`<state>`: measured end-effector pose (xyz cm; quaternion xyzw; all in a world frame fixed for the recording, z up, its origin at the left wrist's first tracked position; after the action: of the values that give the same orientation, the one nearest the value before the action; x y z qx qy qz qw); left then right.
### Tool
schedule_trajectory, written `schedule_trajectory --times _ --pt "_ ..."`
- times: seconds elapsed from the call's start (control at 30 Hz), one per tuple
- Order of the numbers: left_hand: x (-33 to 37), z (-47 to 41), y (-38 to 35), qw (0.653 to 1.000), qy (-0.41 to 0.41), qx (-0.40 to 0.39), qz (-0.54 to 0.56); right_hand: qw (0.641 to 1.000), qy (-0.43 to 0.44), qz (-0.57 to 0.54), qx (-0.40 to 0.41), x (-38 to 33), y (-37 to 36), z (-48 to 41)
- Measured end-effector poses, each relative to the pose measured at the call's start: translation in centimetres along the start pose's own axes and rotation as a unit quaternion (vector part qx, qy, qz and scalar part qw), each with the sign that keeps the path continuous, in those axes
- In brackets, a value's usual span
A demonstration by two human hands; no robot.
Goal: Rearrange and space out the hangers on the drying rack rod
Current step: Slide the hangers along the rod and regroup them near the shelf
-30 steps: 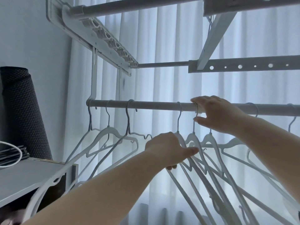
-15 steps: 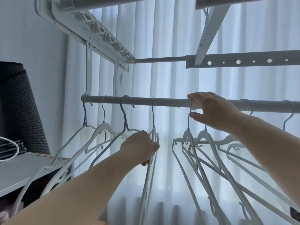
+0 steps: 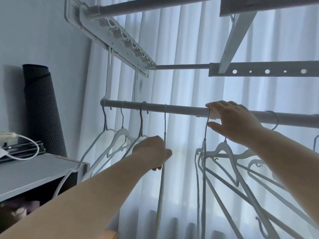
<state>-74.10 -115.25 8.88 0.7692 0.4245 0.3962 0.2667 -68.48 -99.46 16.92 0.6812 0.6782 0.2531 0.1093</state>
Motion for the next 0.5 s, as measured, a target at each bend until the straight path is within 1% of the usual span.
schedule_trajectory --times 0.13,0.27,0.37,0.5 --pt "0.0 0.0 0.3 0.999 -0.026 -0.012 -0.034 1.000 -0.009 0.000 -0.003 -0.3 0.0 -0.1" --pt "-0.7 0.0 1.6 0.999 -0.039 0.008 -0.029 0.999 -0.032 0.005 -0.011 -0.6 0.0 -0.3" --pt "-1.4 0.7 3.5 0.996 -0.056 0.070 0.014 0.999 -0.050 0.016 -0.012 -0.9 -0.1 -0.5" --pt "-3.9 1.8 5.8 0.979 -0.076 0.171 0.078 0.997 -0.071 0.026 -0.012 -1.0 -0.2 -0.3"
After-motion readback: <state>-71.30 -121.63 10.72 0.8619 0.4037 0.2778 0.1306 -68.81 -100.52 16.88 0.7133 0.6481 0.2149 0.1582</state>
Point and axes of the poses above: each hand's wrist, its own z-axis away from the middle knuckle, its own y-axis out of the back of the hand, x = y × z, the point moved 5 cm from there along -z, towards the middle knuckle, and after that the axes turned 13 degrees about x, right-handed, at the moved point
